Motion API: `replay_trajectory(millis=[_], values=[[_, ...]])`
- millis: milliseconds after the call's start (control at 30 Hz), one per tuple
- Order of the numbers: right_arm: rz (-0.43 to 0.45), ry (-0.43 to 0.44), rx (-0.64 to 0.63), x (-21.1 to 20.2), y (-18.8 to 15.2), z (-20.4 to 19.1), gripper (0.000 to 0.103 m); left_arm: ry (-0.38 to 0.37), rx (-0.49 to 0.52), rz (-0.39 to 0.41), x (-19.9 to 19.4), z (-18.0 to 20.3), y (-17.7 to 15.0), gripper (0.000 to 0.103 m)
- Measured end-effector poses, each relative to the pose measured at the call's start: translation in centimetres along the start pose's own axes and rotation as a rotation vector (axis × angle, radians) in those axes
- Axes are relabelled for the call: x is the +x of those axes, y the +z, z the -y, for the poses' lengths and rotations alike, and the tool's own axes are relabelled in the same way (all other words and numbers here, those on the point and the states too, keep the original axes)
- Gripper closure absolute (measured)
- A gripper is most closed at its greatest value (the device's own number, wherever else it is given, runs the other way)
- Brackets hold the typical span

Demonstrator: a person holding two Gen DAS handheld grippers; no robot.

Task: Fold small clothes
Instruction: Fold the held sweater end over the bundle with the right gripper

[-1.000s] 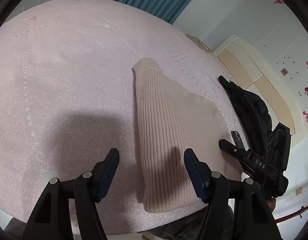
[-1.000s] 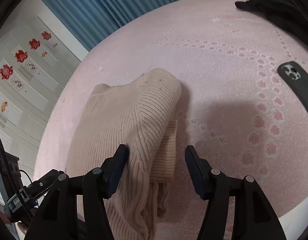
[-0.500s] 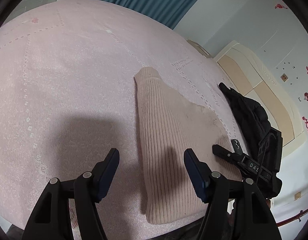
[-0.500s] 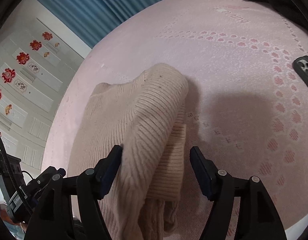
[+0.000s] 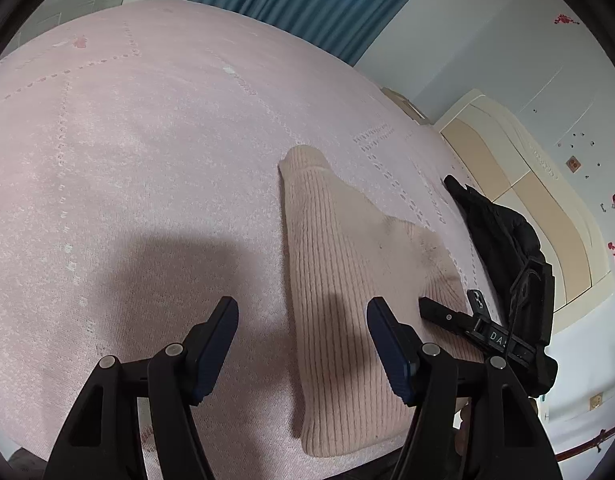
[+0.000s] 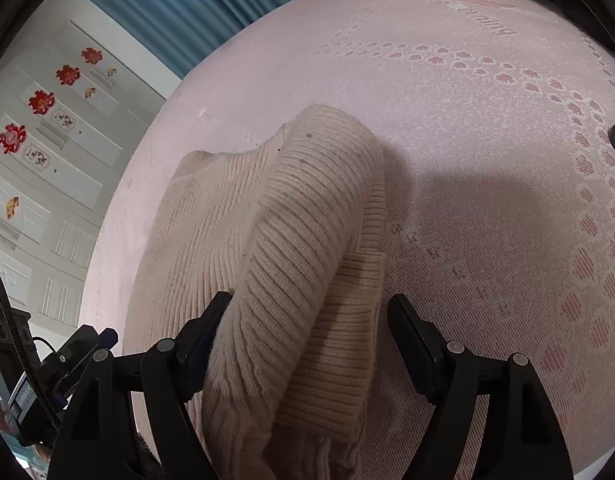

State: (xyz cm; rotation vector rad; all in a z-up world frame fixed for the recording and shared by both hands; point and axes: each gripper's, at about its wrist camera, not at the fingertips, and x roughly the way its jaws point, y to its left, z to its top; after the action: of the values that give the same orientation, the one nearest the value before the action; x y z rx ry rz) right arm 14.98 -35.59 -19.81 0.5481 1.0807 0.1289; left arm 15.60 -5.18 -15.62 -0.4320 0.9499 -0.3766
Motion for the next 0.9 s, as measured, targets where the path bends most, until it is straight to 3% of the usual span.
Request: replay_trajectory(millis=[300,433,600,733,800,900], values=[[-0.018,-0.006,-0.028,1.7,1.2,-0.9,0.022,0.024,0.022,0.025,-0.7,1.0,0.1,0.039],[-0.016,0.009,-0.038,2.8,1.4,-1.4,0.015,0.023,0.018,0.032,-0.8,1.2,0.3,0.039],[-0.007,0.03,-0.125,4.2,1.8,-2.4,0.015,0.023,0.008,0.041,-1.1,0.9,0.4,0.039],[-0.046,0.116,-0.085,4.4,2.5,-2.0,0.049,0.018,-0.026,0.038,-1.1,0.2,0.8,0.039],[-0.057,0.157,-0.049,3.9,3.1,-1.6,0.06,0.015,-0.041,0.032,-1.0,0.0,1.1,0.039],[-0.052,0.192,-0.004,2.6,3.8,-1.7,0.065,0.068,-0.037,0.018,-0.9,-0.1,1.8,0.039]])
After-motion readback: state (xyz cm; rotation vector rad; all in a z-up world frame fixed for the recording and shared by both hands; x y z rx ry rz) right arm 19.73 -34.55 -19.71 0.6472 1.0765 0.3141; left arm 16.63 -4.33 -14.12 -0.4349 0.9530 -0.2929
